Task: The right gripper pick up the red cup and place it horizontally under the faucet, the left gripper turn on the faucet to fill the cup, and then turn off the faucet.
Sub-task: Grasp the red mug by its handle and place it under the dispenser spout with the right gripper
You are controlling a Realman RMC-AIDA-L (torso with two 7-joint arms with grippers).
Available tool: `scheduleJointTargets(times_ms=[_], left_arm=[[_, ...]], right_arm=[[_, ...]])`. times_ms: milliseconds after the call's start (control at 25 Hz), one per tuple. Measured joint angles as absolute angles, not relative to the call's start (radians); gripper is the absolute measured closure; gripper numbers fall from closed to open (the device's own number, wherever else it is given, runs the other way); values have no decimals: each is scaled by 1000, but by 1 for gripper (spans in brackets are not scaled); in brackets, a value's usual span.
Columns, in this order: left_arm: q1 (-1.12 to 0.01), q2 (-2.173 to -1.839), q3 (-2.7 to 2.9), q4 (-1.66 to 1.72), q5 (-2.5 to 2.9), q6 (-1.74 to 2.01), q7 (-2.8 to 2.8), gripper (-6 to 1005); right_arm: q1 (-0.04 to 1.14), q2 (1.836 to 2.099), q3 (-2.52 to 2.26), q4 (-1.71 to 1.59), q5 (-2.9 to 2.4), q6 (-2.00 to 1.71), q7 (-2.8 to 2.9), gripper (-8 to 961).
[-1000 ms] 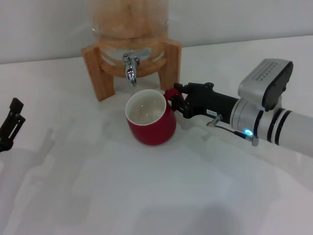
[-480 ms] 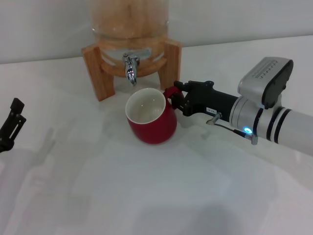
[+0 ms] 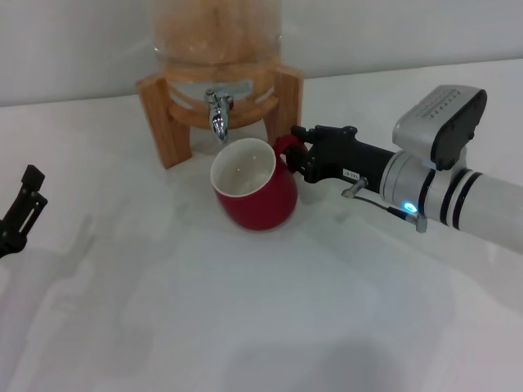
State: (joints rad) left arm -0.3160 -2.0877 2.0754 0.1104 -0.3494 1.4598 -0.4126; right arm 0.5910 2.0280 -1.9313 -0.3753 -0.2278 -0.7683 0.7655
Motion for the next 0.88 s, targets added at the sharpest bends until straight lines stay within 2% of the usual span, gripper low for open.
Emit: scheduleJointTargets(times_ms=[880], left_arm=[[-317,-2088,2075,110,-350,1461,-413,140]], right_arm=[[611,2028,-1950,-397,-198,-681,764,674]])
